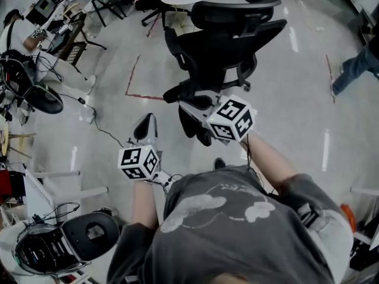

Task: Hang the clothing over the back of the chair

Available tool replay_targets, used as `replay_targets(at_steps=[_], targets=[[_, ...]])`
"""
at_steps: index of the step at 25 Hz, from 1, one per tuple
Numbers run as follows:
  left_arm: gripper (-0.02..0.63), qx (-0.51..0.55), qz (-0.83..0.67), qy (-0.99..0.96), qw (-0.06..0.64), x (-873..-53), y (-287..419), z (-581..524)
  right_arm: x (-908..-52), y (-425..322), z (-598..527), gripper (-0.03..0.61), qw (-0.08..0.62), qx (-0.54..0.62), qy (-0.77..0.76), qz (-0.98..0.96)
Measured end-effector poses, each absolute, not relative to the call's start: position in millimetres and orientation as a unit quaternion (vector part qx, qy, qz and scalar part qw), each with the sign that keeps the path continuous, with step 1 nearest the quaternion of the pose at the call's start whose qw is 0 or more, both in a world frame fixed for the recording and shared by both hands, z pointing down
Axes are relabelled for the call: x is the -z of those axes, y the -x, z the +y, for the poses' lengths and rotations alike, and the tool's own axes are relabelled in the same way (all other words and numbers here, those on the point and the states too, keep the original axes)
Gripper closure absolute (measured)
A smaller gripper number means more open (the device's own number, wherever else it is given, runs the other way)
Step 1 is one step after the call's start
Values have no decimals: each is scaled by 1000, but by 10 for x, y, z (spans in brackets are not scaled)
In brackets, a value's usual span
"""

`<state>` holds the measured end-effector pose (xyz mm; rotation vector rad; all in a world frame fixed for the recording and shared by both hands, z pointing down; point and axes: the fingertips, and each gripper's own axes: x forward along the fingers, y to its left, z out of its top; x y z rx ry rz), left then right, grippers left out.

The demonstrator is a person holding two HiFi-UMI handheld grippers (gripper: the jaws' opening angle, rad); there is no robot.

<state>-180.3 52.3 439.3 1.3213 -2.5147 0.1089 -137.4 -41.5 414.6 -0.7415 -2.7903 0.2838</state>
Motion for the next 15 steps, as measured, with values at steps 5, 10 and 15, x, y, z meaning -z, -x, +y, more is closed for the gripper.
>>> replay_targets(at_steps=[5,10,15], targets=[[612,-28,-881,-449,149,-4299,2185,468,-4016,1811,-578,580,111,-92,249,-958],[612,-30,-878,-455,145,-4134,2909,146,-3866,2570,-856,580,112,-94,240,-960],[612,-23,-867,-478,136,-4271,3254,25,-4032,2849,-840,580,122,-95,222,-963]])
